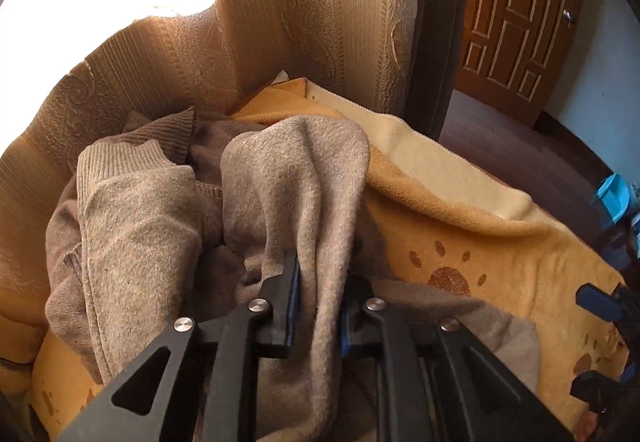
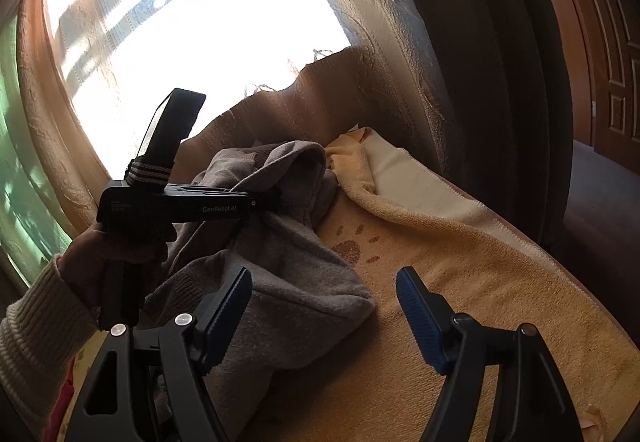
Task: Fold clothes
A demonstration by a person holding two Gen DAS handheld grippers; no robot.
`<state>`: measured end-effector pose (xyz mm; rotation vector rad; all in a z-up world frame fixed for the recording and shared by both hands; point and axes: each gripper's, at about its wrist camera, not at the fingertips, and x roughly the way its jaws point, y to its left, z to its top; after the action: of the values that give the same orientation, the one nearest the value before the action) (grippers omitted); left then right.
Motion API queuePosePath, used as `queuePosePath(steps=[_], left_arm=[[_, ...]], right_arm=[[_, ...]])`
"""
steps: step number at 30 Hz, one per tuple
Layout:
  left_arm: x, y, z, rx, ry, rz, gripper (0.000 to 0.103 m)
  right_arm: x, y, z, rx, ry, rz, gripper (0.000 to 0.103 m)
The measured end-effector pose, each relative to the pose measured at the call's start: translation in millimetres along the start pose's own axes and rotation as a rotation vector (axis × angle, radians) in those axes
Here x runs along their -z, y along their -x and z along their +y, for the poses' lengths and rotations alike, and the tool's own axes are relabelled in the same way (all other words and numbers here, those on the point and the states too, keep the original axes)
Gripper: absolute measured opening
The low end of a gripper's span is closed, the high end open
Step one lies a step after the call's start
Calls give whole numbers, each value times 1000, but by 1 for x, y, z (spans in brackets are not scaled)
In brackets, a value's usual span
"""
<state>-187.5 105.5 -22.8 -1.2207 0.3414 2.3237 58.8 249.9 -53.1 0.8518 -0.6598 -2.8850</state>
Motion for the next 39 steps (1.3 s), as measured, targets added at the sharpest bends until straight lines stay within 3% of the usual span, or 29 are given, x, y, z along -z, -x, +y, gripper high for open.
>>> queuePosePath(steps=[4, 9, 15, 19, 25, 30, 35, 39], left_arm=[[22, 43, 4, 133, 79, -101, 15], [75, 108, -39, 267, -32, -197, 11], [148, 157, -113, 432, -197, -193, 11], [181, 177, -140, 460, -261, -171, 11], [207, 198, -132, 452, -237, -172, 11], [230, 209, -140, 468, -293, -179, 11], [250, 222, -157, 494, -377, -185, 11], [260, 238, -166, 527, -408, -208, 15]], right_arm=[[-2, 9, -3, 26, -5, -56, 77], [-8, 31, -11, 84, -38, -175, 77], [-13, 55, -27, 169, -107, -303, 77], [-14, 58, -34, 186, -122, -325, 77], [-10, 55, -15, 53, -11, -247, 81], [-10, 36, 2, -31, 54, -75, 89], [-25, 12, -23, -11, -101, 36, 89], [-37, -4, -6, -21, -32, 90, 89]])
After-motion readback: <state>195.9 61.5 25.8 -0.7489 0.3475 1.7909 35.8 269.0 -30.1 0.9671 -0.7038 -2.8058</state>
